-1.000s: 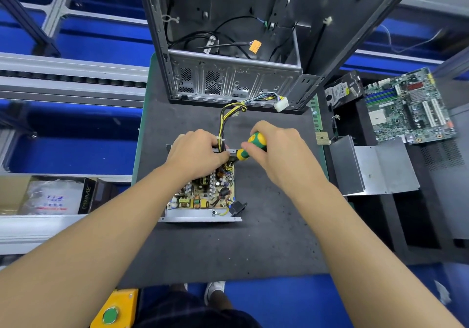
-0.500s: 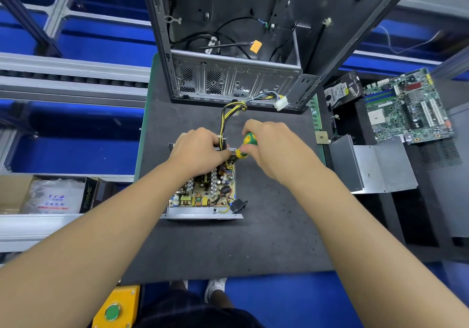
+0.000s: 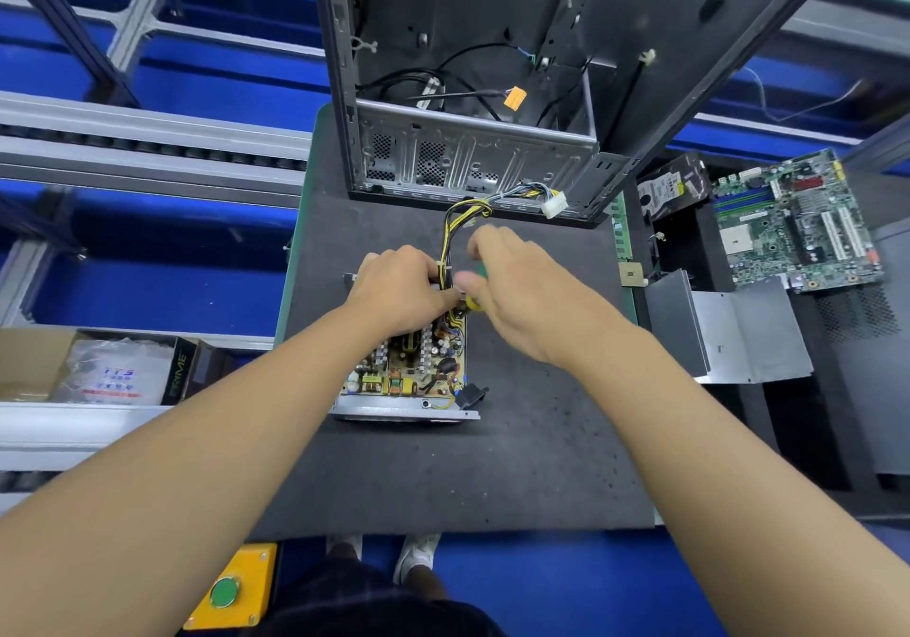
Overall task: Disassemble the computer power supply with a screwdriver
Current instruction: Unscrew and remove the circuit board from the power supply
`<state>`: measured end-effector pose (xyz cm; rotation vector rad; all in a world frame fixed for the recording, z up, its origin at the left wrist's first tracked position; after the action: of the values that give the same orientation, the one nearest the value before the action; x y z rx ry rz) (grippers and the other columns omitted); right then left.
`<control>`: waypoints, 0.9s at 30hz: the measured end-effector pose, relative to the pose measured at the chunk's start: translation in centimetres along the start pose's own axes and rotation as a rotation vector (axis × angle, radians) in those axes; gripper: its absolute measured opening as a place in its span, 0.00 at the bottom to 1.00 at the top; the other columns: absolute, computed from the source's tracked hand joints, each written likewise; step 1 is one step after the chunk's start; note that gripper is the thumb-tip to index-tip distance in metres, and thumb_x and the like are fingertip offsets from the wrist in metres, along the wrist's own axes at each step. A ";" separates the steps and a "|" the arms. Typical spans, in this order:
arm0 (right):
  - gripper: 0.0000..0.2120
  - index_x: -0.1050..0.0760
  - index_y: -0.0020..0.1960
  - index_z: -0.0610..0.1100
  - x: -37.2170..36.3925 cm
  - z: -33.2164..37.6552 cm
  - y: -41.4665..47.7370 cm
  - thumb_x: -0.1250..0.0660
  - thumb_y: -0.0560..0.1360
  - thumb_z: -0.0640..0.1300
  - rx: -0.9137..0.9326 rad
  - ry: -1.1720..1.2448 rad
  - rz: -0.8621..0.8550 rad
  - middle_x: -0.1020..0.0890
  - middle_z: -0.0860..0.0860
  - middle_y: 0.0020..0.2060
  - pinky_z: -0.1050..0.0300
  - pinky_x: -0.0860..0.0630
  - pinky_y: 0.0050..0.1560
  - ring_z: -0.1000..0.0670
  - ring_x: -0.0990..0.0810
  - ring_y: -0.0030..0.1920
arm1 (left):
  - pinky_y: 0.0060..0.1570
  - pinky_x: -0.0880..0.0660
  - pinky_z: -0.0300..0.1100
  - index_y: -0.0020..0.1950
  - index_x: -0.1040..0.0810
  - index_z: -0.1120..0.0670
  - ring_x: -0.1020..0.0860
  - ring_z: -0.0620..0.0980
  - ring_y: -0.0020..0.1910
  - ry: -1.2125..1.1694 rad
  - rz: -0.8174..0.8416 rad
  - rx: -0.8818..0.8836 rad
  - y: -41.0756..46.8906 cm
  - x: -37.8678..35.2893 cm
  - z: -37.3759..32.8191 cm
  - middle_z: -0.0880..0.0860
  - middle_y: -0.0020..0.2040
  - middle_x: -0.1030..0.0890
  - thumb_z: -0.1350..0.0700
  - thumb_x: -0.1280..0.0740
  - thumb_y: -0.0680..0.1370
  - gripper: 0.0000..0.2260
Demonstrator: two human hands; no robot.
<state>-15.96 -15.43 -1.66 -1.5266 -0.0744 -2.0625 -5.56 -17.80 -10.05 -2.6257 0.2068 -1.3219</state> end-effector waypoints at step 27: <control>0.16 0.28 0.68 0.49 1.1 -1.3 -0.1 0.43 0.83 0.41 0.007 0.077 -0.146 0.32 0.48 0.59 0.55 0.35 0.51 0.45 0.33 0.58 | 0.54 0.35 0.46 0.33 0.21 0.42 0.26 0.47 0.33 -0.010 -0.018 0.004 0.4 -0.3 0.4 0.46 0.24 0.25 0.38 0.32 0.74 0.13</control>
<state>-17.35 -16.28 -1.11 -1.4745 -0.1679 -2.2309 -5.42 -18.07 -10.61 -2.6363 0.1796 -1.3134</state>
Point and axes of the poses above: each hand's wrist, its own y-axis towards the middle knuckle, its own x-axis out of the back of the hand, z = x × y, the point moved 10 cm from there along y, towards the middle knuckle
